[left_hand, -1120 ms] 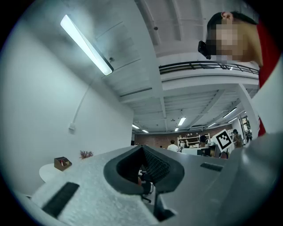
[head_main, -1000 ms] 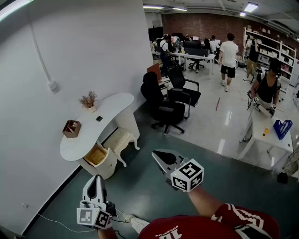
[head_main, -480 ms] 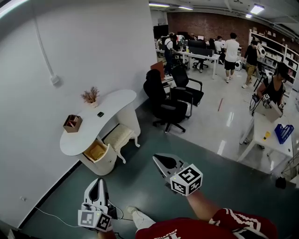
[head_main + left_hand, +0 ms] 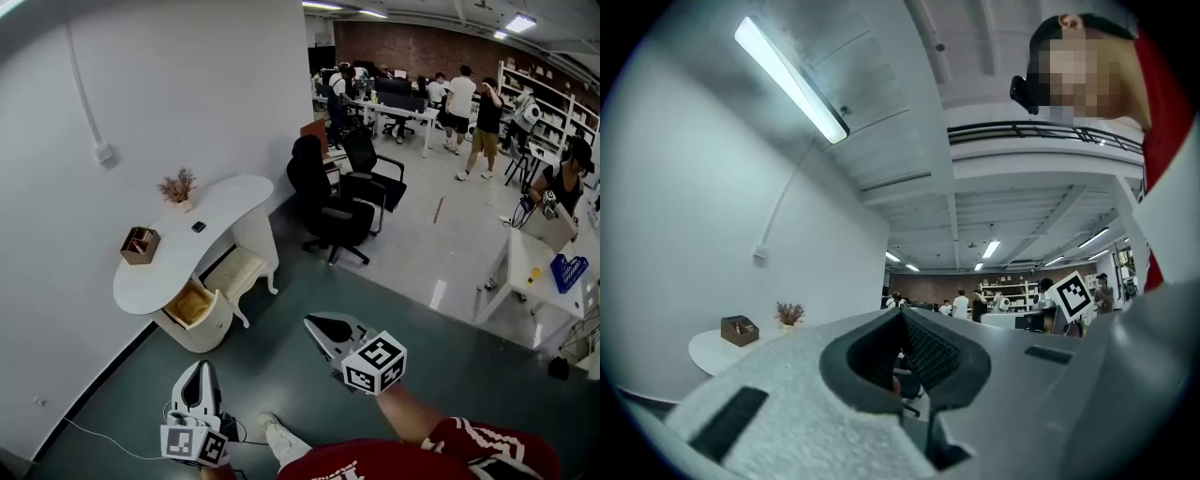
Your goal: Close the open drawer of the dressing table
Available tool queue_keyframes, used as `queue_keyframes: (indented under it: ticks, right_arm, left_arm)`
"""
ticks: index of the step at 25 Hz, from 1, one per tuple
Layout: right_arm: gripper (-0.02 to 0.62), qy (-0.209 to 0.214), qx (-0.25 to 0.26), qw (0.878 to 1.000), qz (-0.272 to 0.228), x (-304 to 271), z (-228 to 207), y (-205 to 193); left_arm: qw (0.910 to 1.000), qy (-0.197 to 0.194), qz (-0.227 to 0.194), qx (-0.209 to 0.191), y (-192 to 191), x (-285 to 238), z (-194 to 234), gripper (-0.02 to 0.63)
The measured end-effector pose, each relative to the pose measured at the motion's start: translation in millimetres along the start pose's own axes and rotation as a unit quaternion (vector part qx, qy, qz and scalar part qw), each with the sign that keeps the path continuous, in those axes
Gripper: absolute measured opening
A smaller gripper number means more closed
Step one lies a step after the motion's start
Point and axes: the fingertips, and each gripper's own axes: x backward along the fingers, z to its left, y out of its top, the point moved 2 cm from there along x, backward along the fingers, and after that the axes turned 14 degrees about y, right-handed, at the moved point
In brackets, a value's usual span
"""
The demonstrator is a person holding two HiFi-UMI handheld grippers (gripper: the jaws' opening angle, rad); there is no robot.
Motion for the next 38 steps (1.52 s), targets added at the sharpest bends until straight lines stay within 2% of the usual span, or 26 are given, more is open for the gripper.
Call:
queue_keyframes:
  ticks: [4,11,18,22,30,38]
  right_arm:
    - [0.005,0.006,0.001,1.0,0.004,-39,-12,3]
    - [0.005,0.001,0.02,1.0,0.001,-117,-42,23]
    - [0.005,-0.003,0.019,1.0,0.003,-198,-68,24]
    - [0.005,0.0,0.011,1.0,0.008,-247,-75,17]
    - [0.005,-0.001,0.023,1.0,-0.006,-337,-86,19]
    - [0.005,0.0,0.028,1.0,0.008,-384,-86,2]
  left_arm:
    - [0.9999,-0.008,-0.005,-0.005,5,-26,26,-0.002]
    - [0.9992,-0.027,-0.018,-0.023,20,-103,80,-0.002]
    - [0.9996,-0.029,-0.004,-0.001,20,-156,145,-0.002]
    - [0.9998,-0.018,0.001,0.009,18,-173,188,-0.002]
    - [0.9999,-0.009,0.001,0.005,24,-207,268,-0.002]
    - [0.9999,-0.007,0.006,0.012,12,-227,315,-0.002]
